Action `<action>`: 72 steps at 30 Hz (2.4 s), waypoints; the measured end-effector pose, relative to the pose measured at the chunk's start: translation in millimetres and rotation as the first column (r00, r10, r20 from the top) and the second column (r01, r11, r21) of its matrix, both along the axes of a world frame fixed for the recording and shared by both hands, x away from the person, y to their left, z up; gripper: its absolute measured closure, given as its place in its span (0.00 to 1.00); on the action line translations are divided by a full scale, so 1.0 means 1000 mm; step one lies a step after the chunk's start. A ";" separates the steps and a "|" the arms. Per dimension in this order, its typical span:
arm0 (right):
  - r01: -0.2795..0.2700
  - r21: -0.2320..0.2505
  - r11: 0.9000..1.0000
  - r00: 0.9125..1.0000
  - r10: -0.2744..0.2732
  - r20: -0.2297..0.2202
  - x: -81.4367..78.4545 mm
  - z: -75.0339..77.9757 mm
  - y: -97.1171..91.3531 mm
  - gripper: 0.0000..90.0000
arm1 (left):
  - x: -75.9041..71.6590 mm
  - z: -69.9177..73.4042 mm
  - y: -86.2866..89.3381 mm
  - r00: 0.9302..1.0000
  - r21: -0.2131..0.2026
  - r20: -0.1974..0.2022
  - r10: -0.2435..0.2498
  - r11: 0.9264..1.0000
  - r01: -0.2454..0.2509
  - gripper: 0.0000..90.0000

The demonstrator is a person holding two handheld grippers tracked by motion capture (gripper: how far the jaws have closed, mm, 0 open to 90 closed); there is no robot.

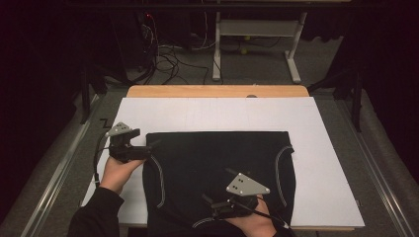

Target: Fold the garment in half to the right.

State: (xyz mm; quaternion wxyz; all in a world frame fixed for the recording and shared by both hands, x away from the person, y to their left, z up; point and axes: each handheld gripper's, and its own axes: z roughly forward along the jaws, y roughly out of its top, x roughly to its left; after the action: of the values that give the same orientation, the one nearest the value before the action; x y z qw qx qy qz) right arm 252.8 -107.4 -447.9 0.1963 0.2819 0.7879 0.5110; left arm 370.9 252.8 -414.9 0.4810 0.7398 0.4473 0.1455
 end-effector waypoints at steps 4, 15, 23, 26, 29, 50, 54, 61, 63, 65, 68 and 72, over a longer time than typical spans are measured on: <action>0.010 0.007 1.000 1.000 -0.010 0.008 0.000 0.002 -0.001 0.00 | 0.008 0.011 0.004 1.000 0.014 0.007 0.003 1.000 -0.003 0.00; 0.009 0.006 1.000 1.000 -0.009 -0.007 0.003 0.000 -0.002 0.00 | 0.035 -0.009 0.020 0.993 0.042 -0.068 0.100 0.994 -0.097 0.00; 0.006 0.000 1.000 1.000 -0.006 -0.001 0.002 -0.001 -0.001 0.00 | 0.057 -0.052 0.013 0.969 0.093 -0.197 0.147 0.987 -0.131 0.05; 0.000 -0.012 1.000 1.000 0.000 -0.009 0.003 -0.004 0.001 0.00 | 0.061 -0.059 0.008 0.966 0.110 -0.213 0.144 0.986 -0.123 0.06; -0.005 -0.022 1.000 1.000 0.005 -0.011 0.002 -0.006 0.003 0.00 | 0.064 -0.064 0.002 0.962 0.133 -0.219 0.160 0.982 -0.133 0.14; -0.041 -0.072 0.997 0.998 0.038 -0.047 -0.003 -0.010 0.021 0.00 | 0.053 -0.069 0.000 0.967 0.123 -0.207 0.146 0.985 -0.123 0.75; -0.073 -0.087 0.993 0.996 0.068 -0.063 -0.007 -0.011 0.038 0.00 | 0.052 -0.070 0.001 0.969 0.102 -0.212 0.124 0.989 -0.104 0.81; -0.122 -0.139 0.983 0.988 0.107 -0.113 -0.015 -0.018 0.072 0.01 | 0.049 -0.071 0.004 0.975 0.066 -0.200 0.097 0.994 -0.086 0.83; -0.138 -0.147 0.979 0.986 0.121 -0.119 -0.016 -0.018 0.082 0.01 | 0.047 -0.071 0.004 0.977 0.068 -0.188 0.102 0.994 -0.090 0.83; -0.153 -0.158 0.976 0.984 0.134 -0.121 -0.017 -0.017 0.092 0.01 | 0.046 -0.071 0.003 0.980 0.073 -0.170 0.098 0.994 -0.087 0.83; -0.166 -0.176 0.970 0.981 0.143 -0.132 -0.017 -0.016 0.106 0.03 | 0.044 -0.071 0.004 0.982 0.062 -0.159 0.099 0.994 -0.090 0.83; -0.183 -0.197 0.963 0.976 0.155 -0.151 -0.017 -0.018 0.124 0.04 | 0.043 -0.071 0.004 0.983 0.059 -0.156 0.096 0.994 -0.088 0.83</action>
State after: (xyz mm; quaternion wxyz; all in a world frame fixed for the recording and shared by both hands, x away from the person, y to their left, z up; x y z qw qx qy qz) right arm 235.8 16.8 -465.6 0.1269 0.2250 0.8701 0.4198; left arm 413.9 256.6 -485.5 0.4175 0.7398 0.5139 0.1197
